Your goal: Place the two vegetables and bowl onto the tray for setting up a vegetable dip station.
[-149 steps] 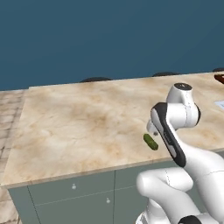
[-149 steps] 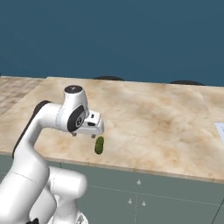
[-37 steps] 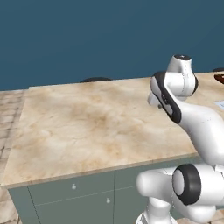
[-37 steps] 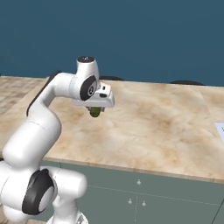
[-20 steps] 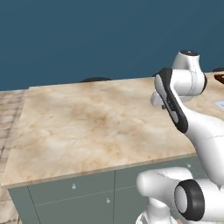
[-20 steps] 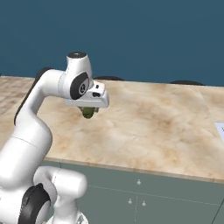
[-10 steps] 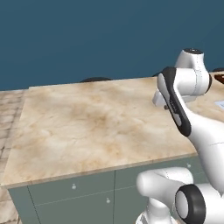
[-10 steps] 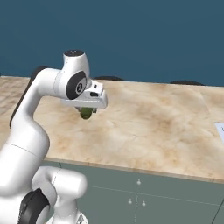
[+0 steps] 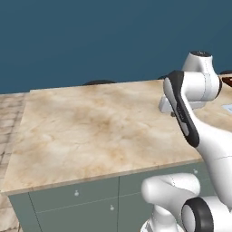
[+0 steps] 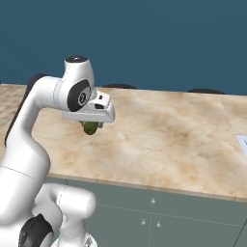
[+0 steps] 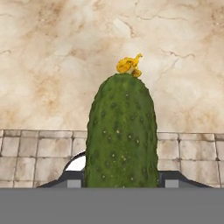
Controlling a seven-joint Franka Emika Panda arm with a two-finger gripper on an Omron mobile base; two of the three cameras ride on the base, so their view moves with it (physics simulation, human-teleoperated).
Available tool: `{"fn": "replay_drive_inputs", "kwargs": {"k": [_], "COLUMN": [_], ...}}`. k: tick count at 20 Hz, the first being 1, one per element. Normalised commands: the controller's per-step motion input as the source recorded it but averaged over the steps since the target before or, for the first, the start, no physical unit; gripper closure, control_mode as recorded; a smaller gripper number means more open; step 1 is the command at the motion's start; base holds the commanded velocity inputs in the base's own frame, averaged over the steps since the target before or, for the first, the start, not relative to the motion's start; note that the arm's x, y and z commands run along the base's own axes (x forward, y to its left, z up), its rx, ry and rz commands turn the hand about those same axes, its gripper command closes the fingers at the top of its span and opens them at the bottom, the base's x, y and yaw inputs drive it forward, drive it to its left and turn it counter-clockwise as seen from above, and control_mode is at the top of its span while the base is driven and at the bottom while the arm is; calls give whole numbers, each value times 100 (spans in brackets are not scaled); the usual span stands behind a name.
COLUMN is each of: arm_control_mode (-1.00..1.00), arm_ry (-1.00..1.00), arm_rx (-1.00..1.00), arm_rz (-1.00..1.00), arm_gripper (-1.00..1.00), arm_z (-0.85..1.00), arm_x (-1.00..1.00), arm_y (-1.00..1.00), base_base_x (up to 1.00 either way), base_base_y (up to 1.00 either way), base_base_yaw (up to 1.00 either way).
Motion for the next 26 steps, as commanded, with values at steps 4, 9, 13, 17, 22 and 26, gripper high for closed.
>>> {"fn": "replay_drive_inputs", "kwargs": {"k": [4, 9, 13, 17, 22, 26], "arm_control_mode": [-100, 100, 100, 100, 100, 100], "arm_ry": [0, 0, 0, 0, 0, 0], "arm_rx": [0, 0, 0, 0, 0, 0], "arm_rz": [0, 0, 0, 0, 0, 0], "arm_gripper": [100, 100, 100, 100, 100, 100], "arm_z": [0, 0, 0, 0, 0, 0], "arm_x": [-4, 0, 0, 0, 0, 0], "arm_y": [0, 0, 0, 0, 0, 0], "base_base_x": [0, -60, -88, -70, -36, -26], "base_base_y": [0, 7, 24, 50, 96, 100], "base_base_yaw": [0, 0, -4, -13, -25, -32]}}
